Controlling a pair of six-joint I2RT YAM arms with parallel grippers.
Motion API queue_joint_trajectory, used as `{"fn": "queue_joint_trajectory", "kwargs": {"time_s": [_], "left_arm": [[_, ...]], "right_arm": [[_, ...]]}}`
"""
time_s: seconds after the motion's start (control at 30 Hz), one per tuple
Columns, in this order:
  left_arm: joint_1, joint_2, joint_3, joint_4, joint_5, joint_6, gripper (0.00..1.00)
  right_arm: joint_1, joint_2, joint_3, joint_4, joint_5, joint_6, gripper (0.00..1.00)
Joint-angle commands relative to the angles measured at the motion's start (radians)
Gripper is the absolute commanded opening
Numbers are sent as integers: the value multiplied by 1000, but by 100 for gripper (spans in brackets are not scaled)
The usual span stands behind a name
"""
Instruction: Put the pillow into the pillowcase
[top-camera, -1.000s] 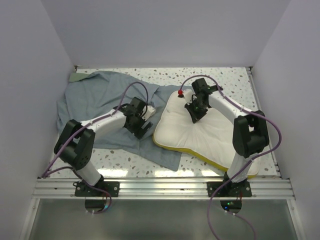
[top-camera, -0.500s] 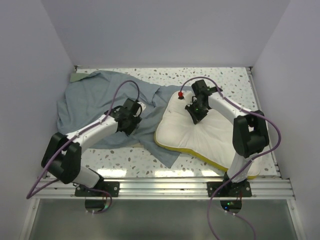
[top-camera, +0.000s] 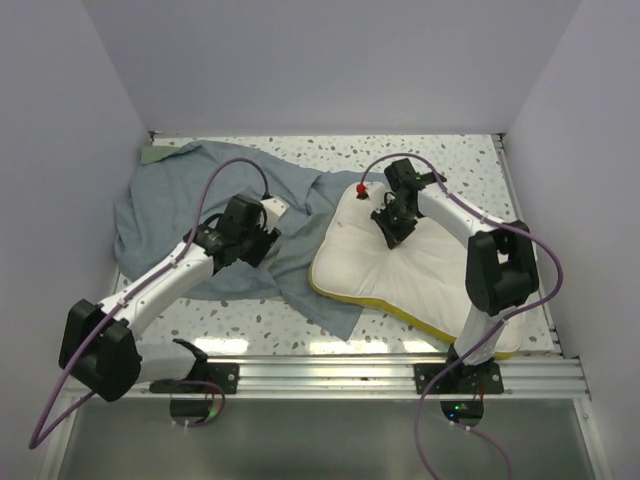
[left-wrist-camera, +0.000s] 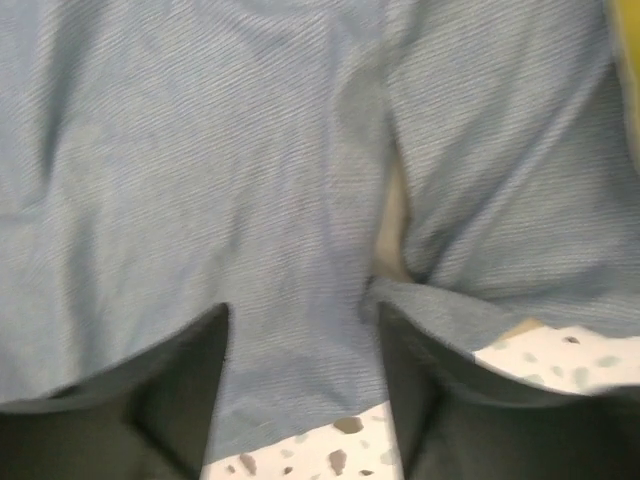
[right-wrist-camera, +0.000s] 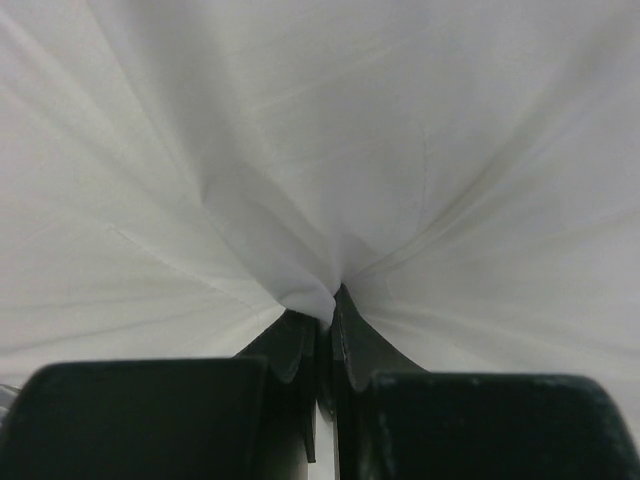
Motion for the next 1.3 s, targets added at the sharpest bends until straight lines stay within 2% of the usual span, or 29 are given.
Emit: {"fn": "queue_joint_trajectory", "kwargs": {"time_s": [0.0,0.1,0.23,0.5,0.6,0.67,0.7,0.77,0.8,0.87,0.93,1.0,1.13,1.2,1.27], "left_arm": [[1,9,50,90,204,32,70],[-2,148,107,77,204,23,76],[-4,299,144,138,159,18,77],[-2,437,207,230,110,24,56],[4,445,210,253,90,43,51],[10,449,210,262,77,57,44],[15,453,210,265,72,63,31],[30,456,211,268,63,76,17],[38,457,216,265,63,80,5],[56,457,224,256,84,90,0],[65,439,225,251,113,95,0],[71,414,224,247,167,104,9],[71,397,227,235,230,109,18],[71,399,231,244,261,107,34],[70,406,237,256,282,103,54]], "right_arm": [[-3,-50,38,-98,-32,-18,0],[-4,-53,40,-102,-29,-21,0],[-3,-55,40,-105,-32,-26,0],[-4,-58,34,-108,-43,-33,0],[-5,-61,17,-101,-37,-38,0],[-4,-62,0,-91,-29,-40,0],[-4,-64,-6,-88,-27,-41,0],[-6,-64,-17,-78,-26,-41,0],[-5,-64,-19,-75,-27,-41,0],[-6,-62,-23,-70,-27,-40,0],[-6,-61,-25,-67,-29,-38,0],[-8,-61,-20,-70,-32,-38,0],[-6,-64,-19,-68,-32,-36,0],[-8,-64,-20,-70,-37,-36,0],[-6,-64,-20,-71,-38,-35,0]]}}
